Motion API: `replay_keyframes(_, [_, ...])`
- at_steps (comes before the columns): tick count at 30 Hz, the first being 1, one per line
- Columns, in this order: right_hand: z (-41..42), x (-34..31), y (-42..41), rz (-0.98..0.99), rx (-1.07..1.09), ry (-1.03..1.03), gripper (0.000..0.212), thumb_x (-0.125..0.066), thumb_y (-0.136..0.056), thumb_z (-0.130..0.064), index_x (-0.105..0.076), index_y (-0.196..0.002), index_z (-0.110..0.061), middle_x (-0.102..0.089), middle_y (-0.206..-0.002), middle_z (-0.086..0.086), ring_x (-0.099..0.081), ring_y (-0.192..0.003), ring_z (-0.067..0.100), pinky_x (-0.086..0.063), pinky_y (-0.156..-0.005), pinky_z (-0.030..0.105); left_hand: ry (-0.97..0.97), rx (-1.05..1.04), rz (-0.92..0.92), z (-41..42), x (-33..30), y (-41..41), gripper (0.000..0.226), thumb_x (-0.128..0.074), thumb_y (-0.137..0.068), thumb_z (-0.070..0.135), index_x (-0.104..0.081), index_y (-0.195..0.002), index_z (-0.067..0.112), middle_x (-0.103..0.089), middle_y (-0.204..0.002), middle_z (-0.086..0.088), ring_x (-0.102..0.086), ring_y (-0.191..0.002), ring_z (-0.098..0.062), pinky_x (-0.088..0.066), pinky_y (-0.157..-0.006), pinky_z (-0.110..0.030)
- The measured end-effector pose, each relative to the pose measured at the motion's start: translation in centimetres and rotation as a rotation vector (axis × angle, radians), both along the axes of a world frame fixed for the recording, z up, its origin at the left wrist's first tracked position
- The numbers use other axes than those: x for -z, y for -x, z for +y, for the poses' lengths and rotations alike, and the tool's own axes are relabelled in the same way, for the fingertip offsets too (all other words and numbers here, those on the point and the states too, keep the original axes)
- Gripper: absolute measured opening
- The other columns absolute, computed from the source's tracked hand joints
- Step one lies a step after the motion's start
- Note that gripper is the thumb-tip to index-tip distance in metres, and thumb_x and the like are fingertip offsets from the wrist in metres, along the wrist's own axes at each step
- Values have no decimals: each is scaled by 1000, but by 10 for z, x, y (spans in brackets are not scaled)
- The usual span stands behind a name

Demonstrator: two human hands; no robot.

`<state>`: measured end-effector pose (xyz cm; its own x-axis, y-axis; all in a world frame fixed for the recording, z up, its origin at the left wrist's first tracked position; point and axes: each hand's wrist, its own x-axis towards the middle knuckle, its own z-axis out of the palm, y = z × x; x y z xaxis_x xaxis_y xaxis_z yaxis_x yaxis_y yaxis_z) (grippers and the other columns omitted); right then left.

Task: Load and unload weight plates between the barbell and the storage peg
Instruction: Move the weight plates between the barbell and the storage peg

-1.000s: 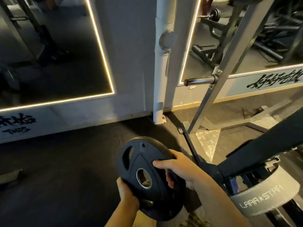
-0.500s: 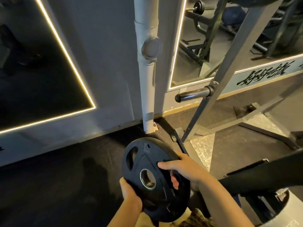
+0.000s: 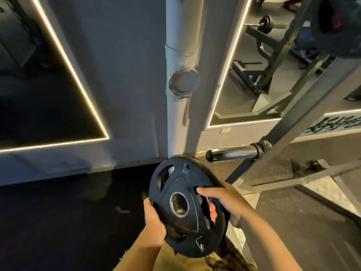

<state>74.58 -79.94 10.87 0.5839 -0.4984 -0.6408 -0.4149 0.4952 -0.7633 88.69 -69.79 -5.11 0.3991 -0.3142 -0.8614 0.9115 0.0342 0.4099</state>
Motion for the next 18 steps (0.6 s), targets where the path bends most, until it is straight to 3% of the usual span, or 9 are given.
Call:
replay_keyframes(4, [-22,6,-2,29,74,10,23,-70,-84,-17,-62,-93,3,-52,-51,10,-48,-40,20,-44,-49,28,-29,73,1,-33,6,-2,48,-46,-91,49,-63,-120,15,-64,-116,-14,-57,-108,-34,-41,-102,-48])
replay_keyframes(8, [-44,13,-7,143,174,81,34,-71,-84,-25,-63,-106,-1,-55,-54,8,-53,-45,19,-48,-52,31,-37,157,51,-74,13,-9,47,-45,-91,48,-63,-120,14,-63,-116,-16,-55,-111,-34,-39,-105,-47])
replay_keyframes(14, [-83,10,-22,158,362,74,32,-73,-83,-22,-59,-98,3,-51,-53,12,-49,-44,24,-45,-49,32,45,280,119,-131,19,-23,46,-49,-87,47,-70,-111,14,-70,-106,-13,-62,-99,-31,-48,-76,-37])
replay_keyframes(18, [-106,14,-36,190,439,61,37,-73,-83,-25,-60,-104,1,-51,-53,12,-49,-43,24,-44,-47,30,-30,340,152,-160,23,-36,48,-50,-87,50,-70,-108,12,-71,-103,-14,-64,-97,-34,-50,-74,-38])
